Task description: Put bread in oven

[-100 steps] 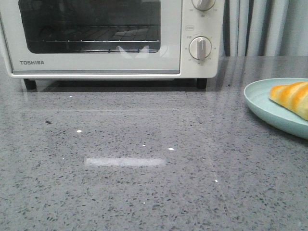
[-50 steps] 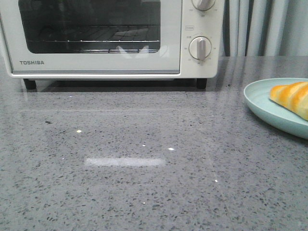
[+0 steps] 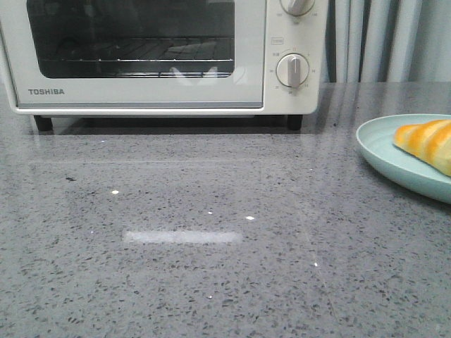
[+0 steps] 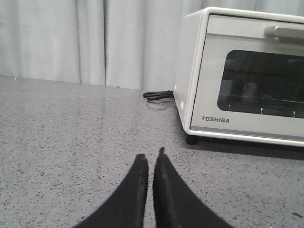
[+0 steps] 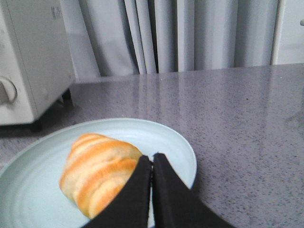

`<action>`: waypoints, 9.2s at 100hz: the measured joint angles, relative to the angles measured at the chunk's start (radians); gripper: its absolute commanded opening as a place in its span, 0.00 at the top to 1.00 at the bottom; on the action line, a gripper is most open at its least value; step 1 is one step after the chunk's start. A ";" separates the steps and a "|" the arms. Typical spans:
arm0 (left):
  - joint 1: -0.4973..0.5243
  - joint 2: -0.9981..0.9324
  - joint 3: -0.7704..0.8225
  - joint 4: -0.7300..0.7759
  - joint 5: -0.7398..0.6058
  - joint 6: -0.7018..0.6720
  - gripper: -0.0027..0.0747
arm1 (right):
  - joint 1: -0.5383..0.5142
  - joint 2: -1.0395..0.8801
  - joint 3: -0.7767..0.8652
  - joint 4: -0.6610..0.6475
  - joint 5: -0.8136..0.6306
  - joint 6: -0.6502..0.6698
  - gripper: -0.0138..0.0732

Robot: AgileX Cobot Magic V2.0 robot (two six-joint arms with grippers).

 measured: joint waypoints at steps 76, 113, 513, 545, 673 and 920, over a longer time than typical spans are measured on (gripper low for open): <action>0.000 0.000 -0.004 -0.274 -0.034 -0.006 0.99 | 0.000 0.000 -0.025 0.460 0.075 0.007 0.88; 0.000 0.133 -0.264 -0.173 0.116 -0.007 0.99 | 0.000 0.131 -0.332 0.171 0.252 -0.007 0.88; -0.268 1.449 -1.404 -0.653 0.680 1.059 0.99 | 0.089 0.296 -0.682 0.249 0.560 -0.290 0.52; -0.268 1.473 -1.404 -0.639 0.674 1.059 0.99 | 0.089 0.296 -0.682 0.250 0.554 -0.292 0.52; -0.273 1.454 -1.409 -0.608 1.196 1.048 0.99 | 0.089 0.296 -0.682 0.253 0.546 -0.293 0.52; -0.273 0.685 -1.059 -0.650 1.170 0.969 0.99 | 0.089 1.466 -1.066 0.056 0.910 -0.203 0.30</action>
